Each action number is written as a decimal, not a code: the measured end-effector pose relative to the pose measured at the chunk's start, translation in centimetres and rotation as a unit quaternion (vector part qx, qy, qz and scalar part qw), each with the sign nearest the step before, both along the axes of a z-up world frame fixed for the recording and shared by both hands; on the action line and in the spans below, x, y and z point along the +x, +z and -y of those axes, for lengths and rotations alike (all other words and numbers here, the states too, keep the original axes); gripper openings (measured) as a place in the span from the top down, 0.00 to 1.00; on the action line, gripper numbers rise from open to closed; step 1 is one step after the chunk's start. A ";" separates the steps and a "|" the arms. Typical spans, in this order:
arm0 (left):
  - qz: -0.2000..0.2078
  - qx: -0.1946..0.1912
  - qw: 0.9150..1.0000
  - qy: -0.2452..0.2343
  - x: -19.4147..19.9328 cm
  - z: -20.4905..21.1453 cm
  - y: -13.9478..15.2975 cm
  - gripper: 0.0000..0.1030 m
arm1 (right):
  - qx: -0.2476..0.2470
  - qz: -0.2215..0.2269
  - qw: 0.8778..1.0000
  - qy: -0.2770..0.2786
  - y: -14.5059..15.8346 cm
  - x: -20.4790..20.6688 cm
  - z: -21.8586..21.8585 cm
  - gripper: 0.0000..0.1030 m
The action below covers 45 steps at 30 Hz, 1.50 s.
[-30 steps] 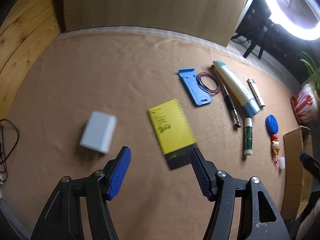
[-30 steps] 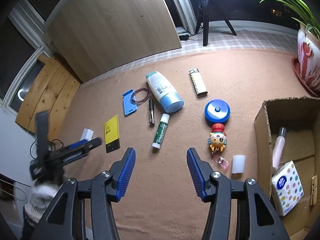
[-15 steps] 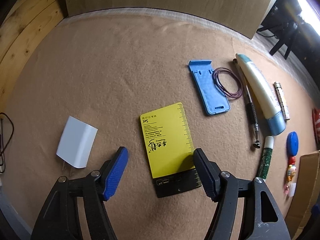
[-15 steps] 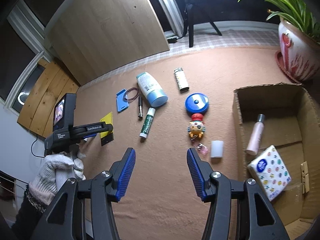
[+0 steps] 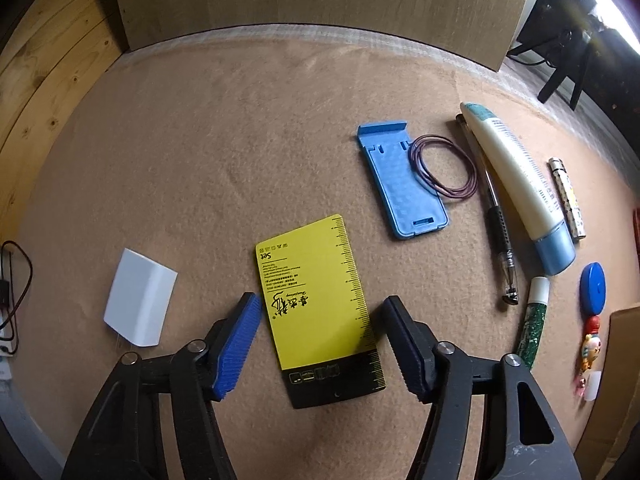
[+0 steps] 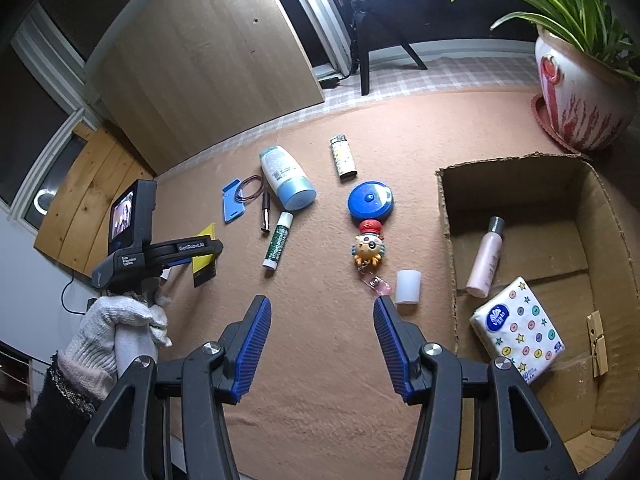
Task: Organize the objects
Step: 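Move the left tool to the yellow card and grasp it, then carry the yellow card into the box and open the left tool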
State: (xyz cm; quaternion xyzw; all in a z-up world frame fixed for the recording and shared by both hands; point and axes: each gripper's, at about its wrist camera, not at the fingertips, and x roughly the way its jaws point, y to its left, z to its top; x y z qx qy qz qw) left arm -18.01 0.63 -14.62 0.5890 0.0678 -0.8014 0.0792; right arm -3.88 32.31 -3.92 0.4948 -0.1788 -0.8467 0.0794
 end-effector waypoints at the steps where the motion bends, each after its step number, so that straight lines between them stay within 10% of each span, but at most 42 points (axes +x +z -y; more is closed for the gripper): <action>1: -0.001 0.001 1.000 0.001 0.2 0.1 0.1 0.40 | -0.001 0.000 1.000 -0.002 0.0 0.2 -0.1 0.52; 14: -0.008 0.023 1.000 -0.002 2.3 0.6 1.2 0.46 | 0.001 -0.005 1.000 -0.019 0.0 0.8 -1.2 0.52; 24: -0.075 0.042 0.990 -0.112 3.9 -7.2 7.6 0.46 | 0.050 -0.026 0.997 -0.056 1.3 3.6 -4.1 0.52; 45: -0.081 0.107 0.907 -0.398 11.3 -35.3 11.1 0.46 | 0.088 -0.005 0.973 -0.214 1.1 12.1 -15.0 0.52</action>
